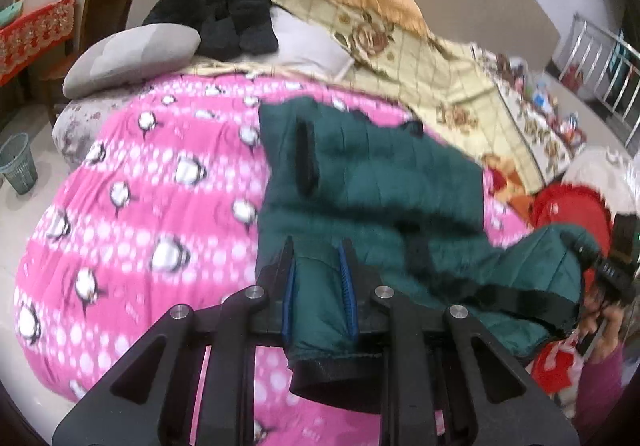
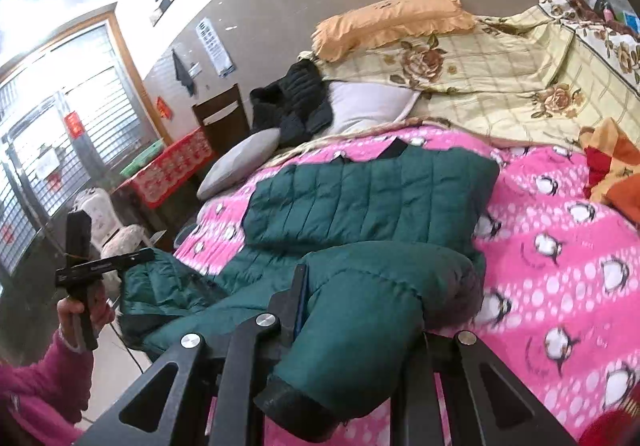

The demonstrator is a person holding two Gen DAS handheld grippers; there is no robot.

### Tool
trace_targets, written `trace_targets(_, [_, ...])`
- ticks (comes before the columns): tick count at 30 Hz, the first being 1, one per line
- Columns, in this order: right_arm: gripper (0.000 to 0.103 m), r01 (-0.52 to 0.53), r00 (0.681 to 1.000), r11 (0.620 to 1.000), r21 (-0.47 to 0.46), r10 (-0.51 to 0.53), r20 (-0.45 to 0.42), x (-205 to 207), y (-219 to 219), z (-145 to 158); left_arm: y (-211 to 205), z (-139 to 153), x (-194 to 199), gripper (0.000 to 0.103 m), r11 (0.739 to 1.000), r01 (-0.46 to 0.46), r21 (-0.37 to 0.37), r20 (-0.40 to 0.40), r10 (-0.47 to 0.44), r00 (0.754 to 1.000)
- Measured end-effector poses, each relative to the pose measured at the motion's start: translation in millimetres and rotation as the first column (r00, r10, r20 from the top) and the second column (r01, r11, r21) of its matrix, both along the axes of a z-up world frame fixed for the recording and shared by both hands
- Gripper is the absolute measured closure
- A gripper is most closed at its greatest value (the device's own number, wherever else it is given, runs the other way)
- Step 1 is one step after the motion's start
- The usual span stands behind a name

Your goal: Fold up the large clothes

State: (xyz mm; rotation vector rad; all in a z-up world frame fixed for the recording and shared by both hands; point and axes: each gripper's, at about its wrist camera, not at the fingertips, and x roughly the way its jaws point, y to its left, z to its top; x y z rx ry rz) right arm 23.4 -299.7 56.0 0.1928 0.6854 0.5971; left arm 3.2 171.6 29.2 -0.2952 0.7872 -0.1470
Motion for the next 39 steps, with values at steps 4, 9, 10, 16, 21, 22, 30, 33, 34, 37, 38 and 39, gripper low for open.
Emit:
trace_targets(4, [0.087,0.042,0.999,0.999,-0.003,-0.042,0.015,33,4,12,1,16,35,0.084,0.999,-0.034,0.026,0.041,0.033,0.999])
trace_targets(9, [0.087,0.098,0.995,0.995,-0.015,-0.099,-0.011,88,12,11,6,31,97,0.092,0.995,-0.087,0.048,0.066,0.084,0.994])
trace_targets(10, [0.087,0.109,0.994,0.994,-0.013,-0.109,-0.026,101,15,8,8,30,109,0.092,0.995,-0.090,0.033,0.055,0.088,0.995])
trace_targets(16, [0.087,0.143,0.988,0.990,-0.006,-0.143,-0.051,156,28,0,-1,12,150,0.092,0.995,-0.077,0.069,0.007,0.077,0.997])
trace_targets(21, [0.087,0.152,0.985,0.988,-0.037,-0.154,-0.077,181,28,-13,0,19,141,0.088,1.000,0.007,0.021,0.041,-0.008,0.999])
trace_targets(22, [0.087,0.154,0.984,0.987,-0.039,-0.157,-0.079,183,27,-14,4,22,139,0.083,1.000,0.019,-0.015,0.047,-0.018,0.999])
trace_targets(30, [0.087,0.185,0.976,0.982,-0.036,-0.187,-0.111,192,12,-30,39,21,118,0.011,0.990,0.037,-0.139,0.067,-0.028,0.997])
trace_targets(33, [0.087,0.187,0.975,0.982,-0.037,-0.190,-0.118,194,11,-32,42,4,113,0.011,0.983,0.094,-0.158,0.029,-0.090,0.995])
trace_targets(34, [0.087,0.187,0.975,0.982,-0.038,-0.190,-0.118,194,11,-32,42,-1,111,0.011,0.980,0.113,-0.166,0.020,-0.111,0.994])
trace_targets(37, [0.087,0.181,0.975,0.983,-0.042,-0.185,-0.120,195,10,-33,45,-6,101,0.011,0.971,0.163,-0.172,0.054,-0.156,0.986])
trace_targets(38, [0.087,0.178,0.976,0.983,-0.047,-0.182,-0.120,195,11,-33,45,-7,99,0.011,0.968,0.174,-0.178,0.063,-0.166,0.984])
trace_targets(39, [0.087,0.176,0.976,0.983,-0.052,-0.181,-0.119,196,11,-33,47,-8,97,0.011,0.964,0.186,-0.189,0.069,-0.176,0.982])
